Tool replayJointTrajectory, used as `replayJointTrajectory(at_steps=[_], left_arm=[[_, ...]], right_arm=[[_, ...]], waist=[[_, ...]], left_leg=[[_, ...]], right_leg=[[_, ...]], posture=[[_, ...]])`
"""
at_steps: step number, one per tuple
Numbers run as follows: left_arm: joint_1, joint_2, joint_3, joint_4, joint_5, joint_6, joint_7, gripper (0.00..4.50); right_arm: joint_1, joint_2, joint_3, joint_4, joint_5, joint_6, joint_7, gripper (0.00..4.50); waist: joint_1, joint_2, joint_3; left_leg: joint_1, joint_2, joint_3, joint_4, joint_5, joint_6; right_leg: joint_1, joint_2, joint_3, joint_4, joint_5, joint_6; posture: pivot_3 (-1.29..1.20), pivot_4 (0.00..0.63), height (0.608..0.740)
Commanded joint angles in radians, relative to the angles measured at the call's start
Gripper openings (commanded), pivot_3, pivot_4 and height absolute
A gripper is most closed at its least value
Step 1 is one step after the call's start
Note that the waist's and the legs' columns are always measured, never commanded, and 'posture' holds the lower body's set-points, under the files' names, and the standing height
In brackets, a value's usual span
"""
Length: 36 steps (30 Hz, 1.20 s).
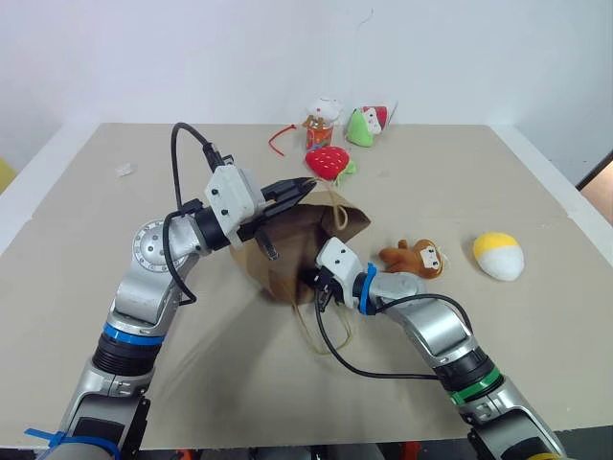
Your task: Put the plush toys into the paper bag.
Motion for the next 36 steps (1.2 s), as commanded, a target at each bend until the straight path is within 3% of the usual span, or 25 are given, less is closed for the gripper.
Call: replayJointTrajectory(at_steps=[1,17,27,36], left_arm=[[-0.027,-0.011,0.038,-0.030,0.007,0.018,0.055,0.00],[-0.067,-0.012,0.040,-0.199,-0.073,0.059,0.044,0.00],[-0.090,0.014,0.035,-0.176,-0.044,0.012,-0.004,0.00],[0.011,0.001,0.045,-0.093,-0.044,0.060,0.029,0.00]], right_arm=[[0.024,0.005,-0.037,-0.024,-0.011,0.013,-0.018,0.07],[0.027,0.058,-0.115,-0.027,0.005,0.067,-0.061,0.07],[0.033,0.069,-0.113,-0.019,0.003,0.063,-0.058,0.07],[0.032,0.050,-0.131,-0.066,0.037,0.024,0.002,0.07]], waist=[[0.000,0.000,0.000],[0.001,0.000,0.000],[0.001,0.000,0.000],[-0.001,0.000,0.000]], left_leg=[[0.000,0.000,0.000,0.000,0.000,0.000],[-0.001,0.000,0.000,0.000,0.000,0.000],[-0.001,0.000,0.000,0.000,0.000,0.000],[-0.001,0.001,0.000,0.000,0.000,0.000]], right_leg=[[0.000,0.000,0.000,0.000,0.000,0.000],[-0.001,0.000,0.000,0.000,0.000,0.000],[-0.001,0.001,0.000,0.000,0.000,0.000],[-0.001,0.001,0.001,0.000,0.000,0.000]], posture=[[0.00,0.150,0.740],[0.00,0.150,0.740],[0.00,0.150,0.740],[0.00,0.150,0.740]])
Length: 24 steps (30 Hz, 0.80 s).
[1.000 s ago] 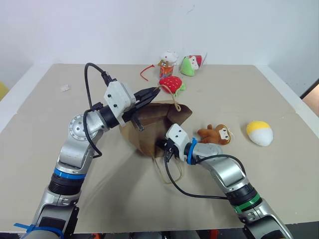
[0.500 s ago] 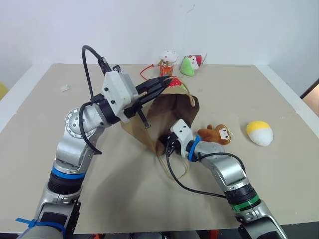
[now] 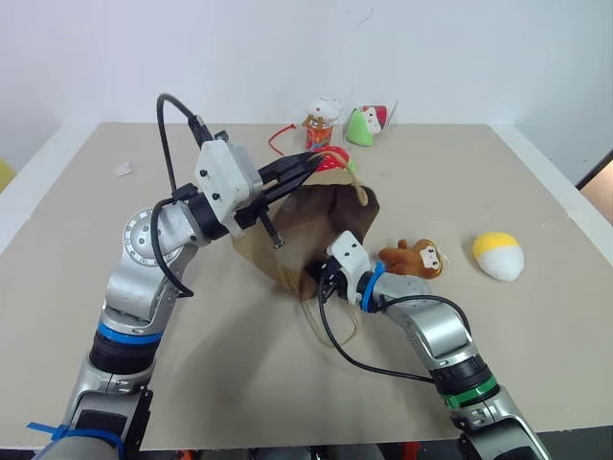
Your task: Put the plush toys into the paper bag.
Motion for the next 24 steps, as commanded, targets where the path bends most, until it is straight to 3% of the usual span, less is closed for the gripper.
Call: replayJointTrajectory(at_steps=[1,3,4,5,6,13,17,21,24], left_arm=[[0.012,0.007,0.014,-0.007,0.005,-0.027,-0.007,0.00],[0.024,0.010,0.012,0.001,0.009,-0.036,-0.014,0.00],[0.032,0.012,0.012,0.005,0.011,-0.041,-0.018,0.00],[0.036,0.013,0.012,0.008,0.012,-0.045,-0.021,0.00],[0.043,0.015,0.013,0.009,0.014,-0.050,-0.025,0.00],[0.062,0.025,0.012,0.013,0.021,-0.070,-0.040,0.00],[0.069,0.030,0.008,0.011,0.021,-0.074,-0.047,0.00],[0.067,0.031,0.003,0.010,0.020,-0.073,-0.051,0.00],[0.064,0.026,0.004,0.008,0.015,-0.062,-0.048,0.00]], right_arm=[[0.000,-0.016,-0.048,-0.079,0.051,-0.023,0.047,0.33],[0.005,-0.032,-0.078,-0.124,0.086,-0.008,0.073,0.87],[0.013,-0.053,-0.091,-0.153,0.098,-0.007,0.090,1.56],[0.019,-0.068,-0.098,-0.172,0.105,-0.008,0.103,1.66],[0.031,-0.089,-0.120,-0.211,0.138,0.007,0.127,2.44],[0.107,-0.229,-0.372,-0.392,0.405,0.164,0.225,4.42],[0.130,-0.344,-0.589,-0.347,0.576,0.280,0.263,4.42],[0.160,-0.462,-0.603,-0.191,0.411,0.135,0.270,4.42],[0.171,-0.468,-0.544,-0.077,0.317,0.020,0.258,4.42]], waist=[[0.001,0.000,0.000],[0.001,0.000,0.000],[0.001,0.000,0.000],[0.002,0.000,0.000],[0.002,0.000,0.000],[0.002,0.000,0.000],[0.003,0.000,0.000],[0.003,0.000,0.000],[0.001,0.000,0.000]], left_leg=[[0.000,0.000,0.000,0.000,0.000,0.000],[-0.001,0.000,0.000,0.000,0.000,0.000],[-0.001,0.000,0.000,0.000,0.000,0.000],[-0.001,0.000,0.000,0.000,0.000,0.000],[-0.001,0.000,0.000,0.000,0.000,0.000],[-0.001,0.000,0.000,0.000,0.000,0.000],[0.000,-0.001,0.000,0.000,0.000,0.000],[0.000,-0.001,0.001,0.000,0.000,0.000],[0.000,-0.001,0.001,0.000,0.000,0.000]], right_leg=[[0.000,0.000,0.000,0.000,0.000,0.000],[0.000,0.000,0.000,0.000,0.000,0.000],[0.000,0.000,0.000,0.000,0.000,0.000],[0.000,0.000,0.000,0.000,0.000,0.000],[0.000,-0.001,0.000,0.000,0.000,0.000],[0.000,-0.001,0.000,0.000,-0.001,-0.001],[0.000,-0.002,0.000,-0.001,-0.001,-0.002],[0.000,-0.001,0.000,-0.001,-0.002,-0.004],[0.000,-0.001,0.001,-0.001,-0.003,-0.005]], posture=[[0.00,0.150,0.740],[0.00,0.150,0.740],[0.00,0.150,0.740],[0.00,0.150,0.740],[0.00,0.150,0.740],[0.00,0.150,0.740],[0.00,0.150,0.740],[0.00,0.150,0.740],[0.00,0.150,0.740]])
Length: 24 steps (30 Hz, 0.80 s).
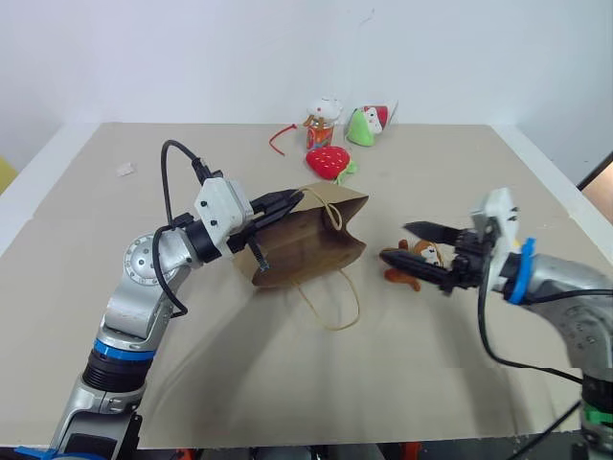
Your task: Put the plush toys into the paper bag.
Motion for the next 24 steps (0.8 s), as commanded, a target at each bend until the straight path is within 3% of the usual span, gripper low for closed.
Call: replayJointTrajectory(at_steps=[1,10,15,16,17,18,20,24], left_arm=[[-0.012,-0.003,0.010,-0.025,-0.007,-0.002,0.006,0.00],[-0.021,-0.007,0.002,-0.026,-0.005,0.009,0.006,0.00],[-0.021,-0.007,0.001,-0.032,0.003,0.007,0.011,0.00],[-0.019,-0.006,0.001,-0.034,0.004,0.008,0.012,0.00],[-0.018,-0.006,0.002,-0.036,0.004,0.009,0.013,0.00],[-0.017,-0.006,0.002,-0.037,0.004,0.010,0.014,0.00],[-0.015,-0.007,0.001,-0.040,0.004,0.012,0.016,0.00],[-0.013,-0.009,-0.005,-0.044,0.003,0.014,0.013,0.00]], right_arm=[[-0.001,0.007,0.057,0.104,-0.103,-0.135,-0.019,4.42],[-0.056,0.107,0.183,0.332,-0.256,-0.235,-0.129,4.42],[-0.056,0.109,0.205,0.365,-0.286,-0.290,-0.121,3.41],[-0.056,0.110,0.204,0.367,-0.290,-0.296,-0.122,2.78],[-0.056,0.110,0.203,0.368,-0.294,-0.305,-0.123,2.78],[-0.056,0.109,0.204,0.370,-0.297,-0.313,-0.124,2.18],[-0.056,0.111,0.199,0.374,-0.298,-0.326,-0.124,1.71],[-0.058,0.064,0.195,0.334,-0.309,-0.333,-0.096,1.71]], waist=[[-0.001,0.000,0.000],[0.000,0.001,0.000],[0.000,0.001,0.000],[0.000,0.001,0.000],[0.000,0.001,0.000],[0.000,0.001,0.000],[0.000,0.001,0.000],[0.000,0.001,0.000]], left_leg=[[0.000,0.000,0.000,0.000,0.000,0.000],[0.000,0.000,0.000,0.000,0.000,0.000],[0.000,0.000,0.000,0.000,0.000,0.000],[0.000,0.000,0.000,0.000,0.000,0.000],[0.000,0.000,0.000,0.000,0.000,0.000],[0.000,0.000,0.000,0.000,0.000,0.000],[0.001,0.000,0.000,0.000,0.000,0.000],[0.001,0.000,0.001,0.000,0.001,0.001]], right_leg=[[0.000,0.000,0.000,0.000,0.000,0.000],[0.000,0.002,0.002,0.000,0.003,0.004],[0.000,0.002,0.002,0.000,0.003,0.005],[0.000,0.002,0.002,0.000,0.002,0.004],[0.000,0.002,0.002,0.000,0.002,0.004],[0.000,0.002,0.002,0.000,0.002,0.004],[0.001,0.002,0.003,0.000,0.002,0.003],[0.001,0.002,0.003,0.000,0.002,0.003]], posture=[[0.00,0.150,0.740],[0.00,0.150,0.740],[0.00,0.150,0.740],[0.00,0.150,0.740],[0.00,0.150,0.740],[0.00,0.150,0.740],[0.00,0.150,0.740],[0.00,0.150,0.740]])
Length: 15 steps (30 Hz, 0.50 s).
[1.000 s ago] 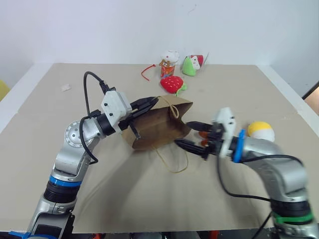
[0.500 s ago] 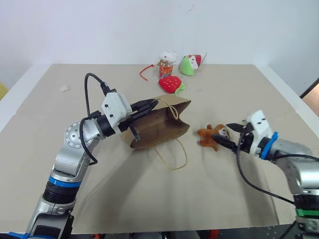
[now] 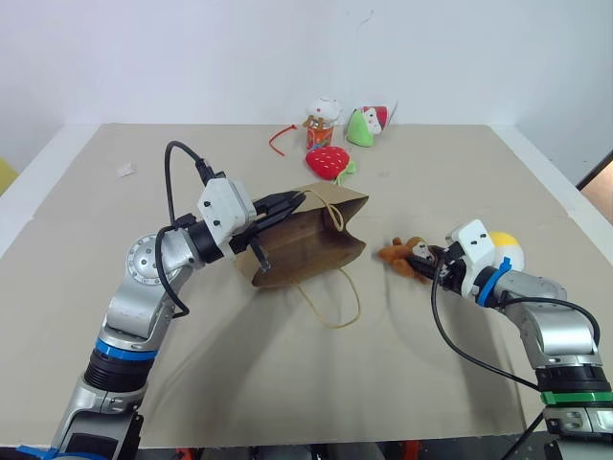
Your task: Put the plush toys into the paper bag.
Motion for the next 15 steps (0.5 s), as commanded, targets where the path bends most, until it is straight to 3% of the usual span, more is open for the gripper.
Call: replayJointTrajectory(at_steps=[1,7,10,15], left_arm=[[-0.013,0.000,0.002,-0.040,-0.001,0.000,0.004,0.00],[-0.020,-0.006,0.005,-0.025,-0.002,-0.003,0.010,0.00],[-0.019,-0.013,0.003,-0.022,0.007,-0.007,0.019,0.00],[-0.022,-0.022,0.001,-0.017,0.017,-0.007,0.028,0.00]], right_arm=[[-0.012,-0.063,-0.028,-0.046,-0.003,0.004,0.032,1.71],[-0.120,-0.161,-0.063,-0.412,0.379,0.378,0.199,1.71],[-0.159,-0.142,-0.038,-0.539,0.526,0.502,0.190,1.71],[-0.215,-0.062,0.001,-0.615,0.617,0.590,0.100,1.71]], waist=[[0.000,0.000,0.000],[-0.001,0.000,0.000],[-0.002,0.001,0.001],[0.004,0.000,0.001]], left_leg=[[0.000,0.000,0.000,0.000,0.000,0.000],[-0.001,-0.002,0.001,0.000,0.000,0.000],[-0.001,0.000,0.000,-0.002,0.000,0.000],[-0.001,0.004,-0.003,-0.002,-0.001,0.000]], right_leg=[[0.000,0.000,0.000,0.000,0.000,0.000],[-0.001,-0.002,0.001,0.000,0.001,0.001],[-0.002,0.001,0.002,0.000,0.002,0.003],[-0.001,0.003,-0.001,0.000,0.000,0.000]], posture=[[0.00,0.150,0.740],[0.00,0.150,0.740],[0.00,0.150,0.740],[0.00,0.150,0.740]])
